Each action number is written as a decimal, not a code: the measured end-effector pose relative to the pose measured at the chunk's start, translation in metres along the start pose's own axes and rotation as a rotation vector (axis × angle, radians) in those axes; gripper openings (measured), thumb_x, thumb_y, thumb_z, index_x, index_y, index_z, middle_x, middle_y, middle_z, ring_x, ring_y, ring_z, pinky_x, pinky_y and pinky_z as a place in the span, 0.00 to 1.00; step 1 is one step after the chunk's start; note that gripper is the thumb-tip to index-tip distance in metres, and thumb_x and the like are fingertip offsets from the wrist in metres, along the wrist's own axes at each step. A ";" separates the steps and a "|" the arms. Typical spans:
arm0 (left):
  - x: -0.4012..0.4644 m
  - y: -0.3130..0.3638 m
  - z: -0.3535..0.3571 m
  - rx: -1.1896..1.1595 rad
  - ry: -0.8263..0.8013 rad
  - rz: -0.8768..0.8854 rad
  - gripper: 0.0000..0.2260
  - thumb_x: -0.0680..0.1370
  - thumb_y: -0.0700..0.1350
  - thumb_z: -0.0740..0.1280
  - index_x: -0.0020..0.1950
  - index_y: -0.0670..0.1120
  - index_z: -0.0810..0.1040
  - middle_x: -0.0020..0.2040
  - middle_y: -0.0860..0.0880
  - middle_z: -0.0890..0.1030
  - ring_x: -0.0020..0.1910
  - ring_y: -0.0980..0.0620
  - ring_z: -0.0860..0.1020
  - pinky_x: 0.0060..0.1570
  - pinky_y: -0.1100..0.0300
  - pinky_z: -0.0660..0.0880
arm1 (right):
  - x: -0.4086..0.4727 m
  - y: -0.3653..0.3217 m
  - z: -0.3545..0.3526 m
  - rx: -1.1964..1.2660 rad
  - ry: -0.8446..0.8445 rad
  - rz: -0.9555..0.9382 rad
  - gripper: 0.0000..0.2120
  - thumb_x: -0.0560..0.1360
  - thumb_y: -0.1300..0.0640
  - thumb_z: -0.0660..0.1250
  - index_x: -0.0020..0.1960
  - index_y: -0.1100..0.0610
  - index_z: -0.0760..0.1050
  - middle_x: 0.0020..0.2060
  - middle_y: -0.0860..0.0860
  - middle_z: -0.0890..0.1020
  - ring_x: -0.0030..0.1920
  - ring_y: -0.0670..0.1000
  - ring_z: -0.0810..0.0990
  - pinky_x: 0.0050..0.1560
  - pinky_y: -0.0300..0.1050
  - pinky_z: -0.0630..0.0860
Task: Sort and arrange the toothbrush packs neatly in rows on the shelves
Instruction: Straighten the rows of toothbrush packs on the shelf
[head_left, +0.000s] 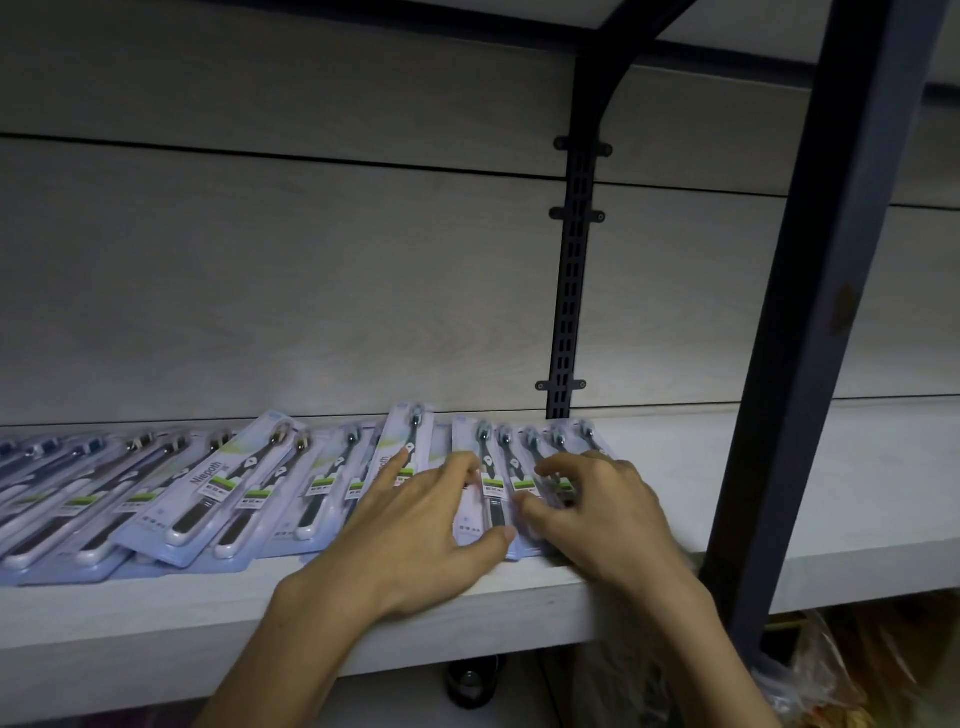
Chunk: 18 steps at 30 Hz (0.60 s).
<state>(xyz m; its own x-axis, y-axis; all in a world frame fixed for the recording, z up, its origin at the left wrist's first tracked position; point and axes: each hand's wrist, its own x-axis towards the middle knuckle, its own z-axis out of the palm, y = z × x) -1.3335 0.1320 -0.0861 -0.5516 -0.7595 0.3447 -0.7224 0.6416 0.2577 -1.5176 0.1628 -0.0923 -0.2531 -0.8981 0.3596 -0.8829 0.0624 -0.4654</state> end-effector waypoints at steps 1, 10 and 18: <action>-0.001 0.001 0.000 0.010 0.008 0.000 0.20 0.75 0.64 0.57 0.64 0.59 0.61 0.67 0.61 0.68 0.69 0.58 0.63 0.74 0.57 0.46 | 0.000 0.000 0.000 0.006 0.008 0.005 0.26 0.68 0.34 0.63 0.62 0.44 0.74 0.59 0.45 0.77 0.59 0.51 0.74 0.62 0.54 0.71; 0.002 -0.001 0.000 0.102 -0.081 0.009 0.27 0.74 0.62 0.51 0.73 0.63 0.57 0.71 0.58 0.67 0.72 0.62 0.56 0.74 0.53 0.38 | 0.001 0.002 0.001 -0.071 0.030 0.101 0.31 0.68 0.32 0.59 0.67 0.43 0.69 0.66 0.50 0.71 0.67 0.54 0.66 0.66 0.59 0.66; -0.001 0.002 0.000 0.142 -0.006 -0.071 0.21 0.76 0.61 0.51 0.68 0.60 0.65 0.67 0.60 0.71 0.69 0.60 0.63 0.74 0.50 0.44 | 0.004 0.003 0.002 -0.091 -0.060 -0.032 0.29 0.69 0.32 0.58 0.64 0.44 0.73 0.62 0.44 0.76 0.62 0.51 0.72 0.62 0.53 0.70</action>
<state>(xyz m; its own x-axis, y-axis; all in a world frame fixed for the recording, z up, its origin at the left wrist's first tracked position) -1.3342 0.1342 -0.0859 -0.4995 -0.8031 0.3248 -0.8110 0.5653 0.1507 -1.5206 0.1585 -0.0944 -0.2027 -0.9245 0.3227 -0.9230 0.0704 -0.3783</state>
